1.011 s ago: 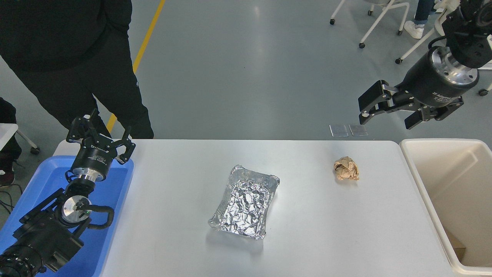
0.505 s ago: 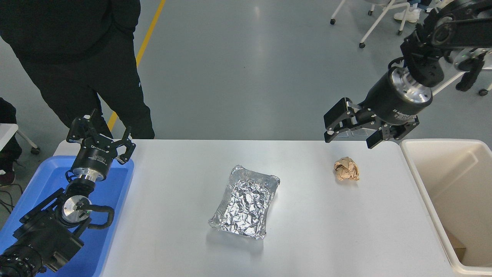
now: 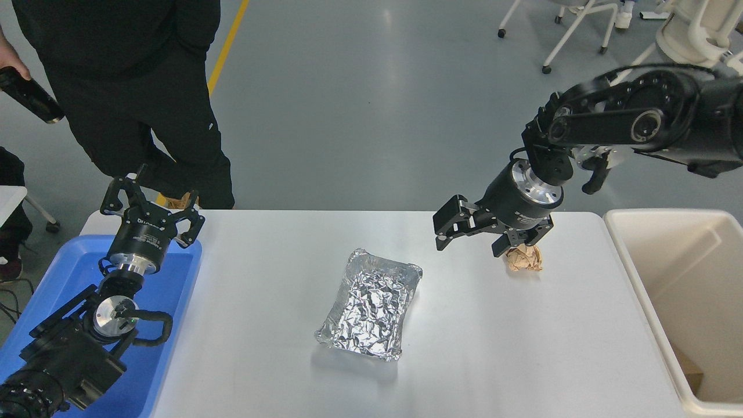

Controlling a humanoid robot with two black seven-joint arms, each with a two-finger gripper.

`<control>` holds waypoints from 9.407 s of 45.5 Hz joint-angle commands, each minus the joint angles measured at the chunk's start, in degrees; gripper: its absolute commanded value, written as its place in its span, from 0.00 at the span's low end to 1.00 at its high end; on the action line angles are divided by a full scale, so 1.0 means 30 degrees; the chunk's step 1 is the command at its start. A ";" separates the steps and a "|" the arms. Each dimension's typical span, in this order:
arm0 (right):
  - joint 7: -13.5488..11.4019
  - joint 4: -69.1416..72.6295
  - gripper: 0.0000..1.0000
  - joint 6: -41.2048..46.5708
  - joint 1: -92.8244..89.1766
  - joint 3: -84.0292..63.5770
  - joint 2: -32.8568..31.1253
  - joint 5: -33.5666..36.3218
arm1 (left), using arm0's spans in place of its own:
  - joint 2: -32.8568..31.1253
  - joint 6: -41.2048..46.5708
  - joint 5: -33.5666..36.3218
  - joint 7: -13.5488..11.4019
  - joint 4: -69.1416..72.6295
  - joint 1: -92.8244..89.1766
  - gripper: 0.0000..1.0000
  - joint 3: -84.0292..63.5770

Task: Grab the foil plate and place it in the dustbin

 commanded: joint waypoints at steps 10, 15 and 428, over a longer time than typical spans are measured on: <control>0.0004 -0.4964 1.00 -0.0488 -0.6124 0.3105 0.2430 0.0142 | 0.0000 -0.0027 0.0001 0.0001 0.0000 -0.0002 0.99 0.0000; 0.0004 -0.6142 1.00 -0.1365 -0.7505 0.4044 0.2843 0.0142 | 0.0000 -0.0027 0.0001 0.0001 0.0000 -0.0002 0.99 0.0000; 0.0180 0.6099 1.00 -0.0283 0.8281 -0.6384 -0.7411 -0.3022 | 0.0000 0.0061 0.0001 0.0001 0.0000 -0.0002 0.99 0.0029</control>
